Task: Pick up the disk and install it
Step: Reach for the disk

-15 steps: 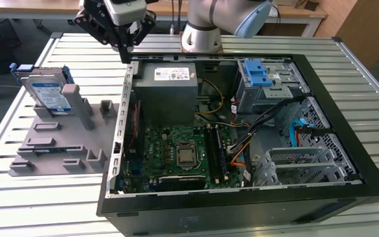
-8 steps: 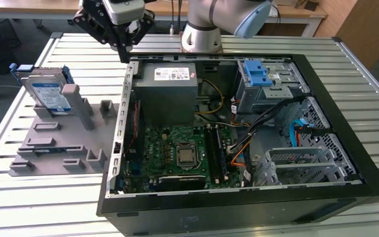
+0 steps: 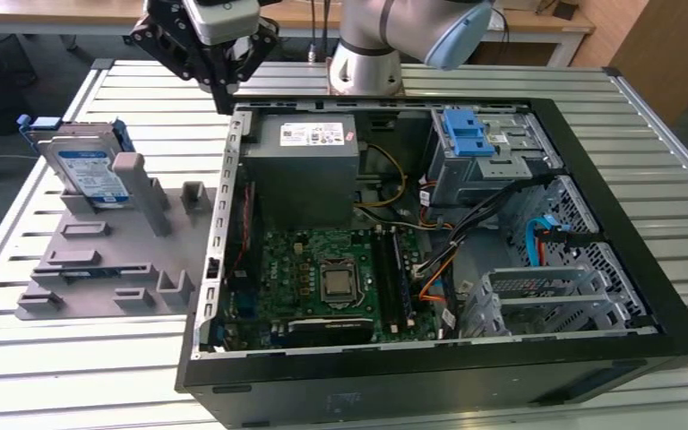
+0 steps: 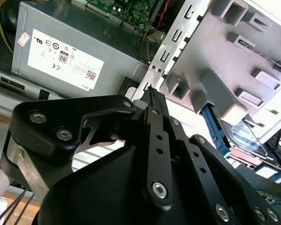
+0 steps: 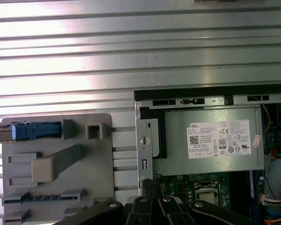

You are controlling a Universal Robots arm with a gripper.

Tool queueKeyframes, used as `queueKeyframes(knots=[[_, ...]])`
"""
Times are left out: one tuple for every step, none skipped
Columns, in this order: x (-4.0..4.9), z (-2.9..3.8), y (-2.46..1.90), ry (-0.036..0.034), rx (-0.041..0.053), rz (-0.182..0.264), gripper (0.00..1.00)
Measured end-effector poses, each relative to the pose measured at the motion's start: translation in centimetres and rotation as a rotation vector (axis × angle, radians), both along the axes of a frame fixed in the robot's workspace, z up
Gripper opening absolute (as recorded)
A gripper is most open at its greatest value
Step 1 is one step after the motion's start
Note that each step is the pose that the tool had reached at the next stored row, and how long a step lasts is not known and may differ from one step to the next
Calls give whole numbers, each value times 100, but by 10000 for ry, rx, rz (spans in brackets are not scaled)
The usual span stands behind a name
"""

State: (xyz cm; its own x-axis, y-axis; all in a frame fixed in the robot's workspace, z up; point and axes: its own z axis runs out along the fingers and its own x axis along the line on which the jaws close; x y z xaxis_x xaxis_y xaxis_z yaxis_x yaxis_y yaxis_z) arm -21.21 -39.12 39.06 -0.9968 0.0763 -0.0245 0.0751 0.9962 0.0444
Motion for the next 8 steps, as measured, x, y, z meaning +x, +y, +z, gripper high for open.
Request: queueKeyframes(knots=[[-3, 0, 0, 1, 0, 0, 11], [-5, 0, 0, 1, 0, 0, 11], [-8, 0, 0, 0, 0, 0, 11], [-11, 0, 0, 0, 0, 1, 11], [-14, -1, 0, 0, 0, 0, 11], [-17, -1, 0, 0, 0, 0, 11], [-20, -1, 0, 0, 0, 1, 11], [-23, -1, 0, 0, 0, 0, 11]])
